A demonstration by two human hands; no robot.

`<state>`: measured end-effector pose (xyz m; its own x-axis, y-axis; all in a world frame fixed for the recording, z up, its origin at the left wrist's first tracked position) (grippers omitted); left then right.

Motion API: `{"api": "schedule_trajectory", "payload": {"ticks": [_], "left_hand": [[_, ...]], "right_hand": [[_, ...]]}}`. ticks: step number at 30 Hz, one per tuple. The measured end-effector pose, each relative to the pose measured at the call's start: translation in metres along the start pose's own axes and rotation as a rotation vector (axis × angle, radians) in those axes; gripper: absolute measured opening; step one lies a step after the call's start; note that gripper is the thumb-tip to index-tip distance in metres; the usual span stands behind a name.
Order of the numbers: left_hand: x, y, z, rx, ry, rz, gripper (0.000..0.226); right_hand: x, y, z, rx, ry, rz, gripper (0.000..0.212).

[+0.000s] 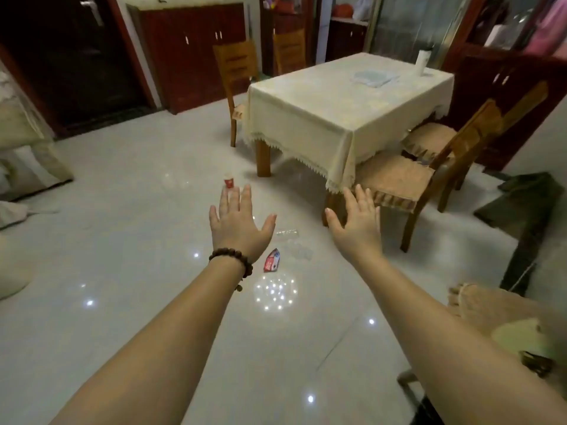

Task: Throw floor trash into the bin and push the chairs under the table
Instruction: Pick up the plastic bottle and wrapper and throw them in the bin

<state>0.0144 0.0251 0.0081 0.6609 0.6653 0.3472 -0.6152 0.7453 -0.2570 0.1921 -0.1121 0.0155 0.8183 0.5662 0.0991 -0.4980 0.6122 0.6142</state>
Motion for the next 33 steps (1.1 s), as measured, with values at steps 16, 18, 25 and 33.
{"api": "schedule_trajectory", "payload": {"ticks": [16, 18, 25, 33], "left_hand": [[-0.04, 0.086, -0.116, -0.036, 0.278, 0.145, 0.074], [-0.027, 0.095, -0.13, -0.031, 0.313, 0.153, 0.073], [0.073, 0.126, -0.195, -0.045, 0.328, 0.143, 0.072], [0.252, 0.146, -0.263, -0.058, 0.407, 0.129, 0.071]], "right_hand": [[-0.006, -0.075, -0.135, -0.151, 0.187, -0.197, 0.058], [0.01, -0.079, -0.148, -0.157, 0.203, -0.223, 0.058], [0.119, -0.091, -0.206, -0.106, 0.21, -0.298, 0.056], [0.286, -0.08, -0.258, -0.068, 0.234, -0.386, 0.054]]}}
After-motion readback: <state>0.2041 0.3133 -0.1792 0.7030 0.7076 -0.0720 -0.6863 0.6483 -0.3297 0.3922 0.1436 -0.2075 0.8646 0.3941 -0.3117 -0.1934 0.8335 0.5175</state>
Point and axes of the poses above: each hand's wrist, its own x-axis towards the middle knuckle, its own z-axis out of the back of the hand, y = z × x, the point moved 3 cm from there along x, towards the middle knuckle, and after that the axes turned 15 degrees about -z, right-handed, at the moved point
